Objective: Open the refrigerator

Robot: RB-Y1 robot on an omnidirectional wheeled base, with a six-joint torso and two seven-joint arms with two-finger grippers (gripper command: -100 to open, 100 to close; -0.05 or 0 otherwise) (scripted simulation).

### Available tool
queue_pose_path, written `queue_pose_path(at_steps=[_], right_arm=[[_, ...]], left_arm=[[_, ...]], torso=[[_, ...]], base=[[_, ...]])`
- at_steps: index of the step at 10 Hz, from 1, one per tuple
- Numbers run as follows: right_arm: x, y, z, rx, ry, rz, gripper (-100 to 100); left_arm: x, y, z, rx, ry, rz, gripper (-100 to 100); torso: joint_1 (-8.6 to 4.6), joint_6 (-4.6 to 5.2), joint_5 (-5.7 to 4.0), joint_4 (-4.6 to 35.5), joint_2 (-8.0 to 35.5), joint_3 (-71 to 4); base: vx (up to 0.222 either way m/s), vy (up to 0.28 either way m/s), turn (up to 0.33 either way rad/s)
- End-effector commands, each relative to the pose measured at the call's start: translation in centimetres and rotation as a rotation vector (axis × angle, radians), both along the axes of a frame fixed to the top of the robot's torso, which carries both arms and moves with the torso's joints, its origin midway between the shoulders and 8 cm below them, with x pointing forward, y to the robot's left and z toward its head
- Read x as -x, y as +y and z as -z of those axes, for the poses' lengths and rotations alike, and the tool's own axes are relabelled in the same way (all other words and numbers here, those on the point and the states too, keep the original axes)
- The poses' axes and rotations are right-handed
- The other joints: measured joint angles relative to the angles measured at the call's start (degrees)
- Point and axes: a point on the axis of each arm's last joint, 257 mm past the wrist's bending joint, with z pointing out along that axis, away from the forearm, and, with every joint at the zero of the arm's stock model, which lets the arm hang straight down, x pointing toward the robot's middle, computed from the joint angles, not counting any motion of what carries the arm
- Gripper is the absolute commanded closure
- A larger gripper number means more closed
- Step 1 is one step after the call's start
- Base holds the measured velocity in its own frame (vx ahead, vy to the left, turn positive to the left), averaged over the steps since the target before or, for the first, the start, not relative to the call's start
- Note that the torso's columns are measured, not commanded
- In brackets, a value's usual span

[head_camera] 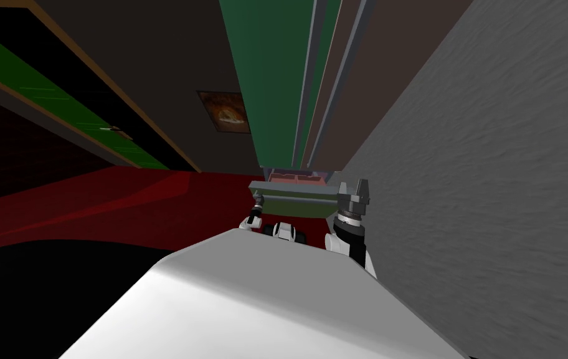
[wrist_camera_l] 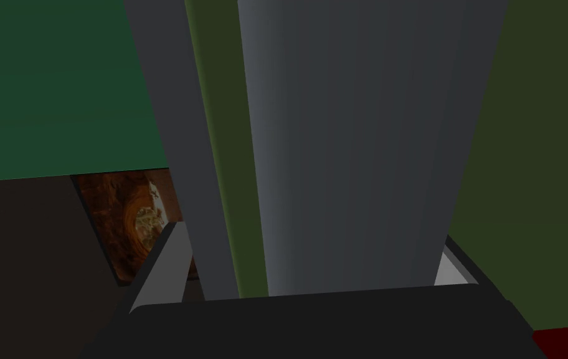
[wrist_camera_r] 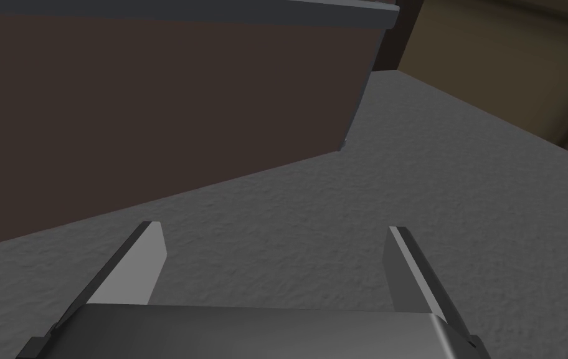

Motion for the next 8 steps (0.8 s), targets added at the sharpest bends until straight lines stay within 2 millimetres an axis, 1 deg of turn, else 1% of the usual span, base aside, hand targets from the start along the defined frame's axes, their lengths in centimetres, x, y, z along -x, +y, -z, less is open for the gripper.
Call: queue_pose_path(at_steps=[1, 2, 3, 5, 8], right_arm=[[0.0, 0.0, 0.0, 0.000, 0.000, 0.000, 0], [0.0, 0.0, 0.0, 0.000, 0.000, 0.000, 0], [0.0, 0.0, 0.0, 0.000, 0.000, 0.000, 0], [0.0, 0.0, 0.0, 0.000, 0.000, 0.000, 0], [0.0, 0.0, 0.0, 0.000, 0.000, 0.000, 0]], left_arm=[[-2.2, 0.0, -2.0, -0.007, -0.030, 0.009, -100], [-1.2, -0.1, -0.3, -0.001, 0.009, 0.005, -100], [-1.0, -0.1, 0.1, 0.002, 0.019, 0.005, 0], [-0.6, -0.1, 0.8, 0.007, 0.038, 0.003, 0], [-0.2, -0.1, 1.4, 0.011, 0.051, 0.001, 0]], torso=[[-0.02, 0.01, -0.06, 0.07, -0.01, 0.01], [-0.08, -0.01, -0.10, 0.14, 0.11, 0.03], [-0.04, 0.02, 0.03, -0.06, 0.01, 0.02], [0.11, 0.07, 0.19, -0.33, -0.32, -0.16], [0.24, 0.08, 0.33, -0.53, -0.54, -0.26]], base=[[-0.040, -0.009, 0.011], [-0.007, 0.000, -0.004], [0.000, 0.000, 0.000], [0.000, 0.000, 0.000], [0.000, 0.000, 0.000]])
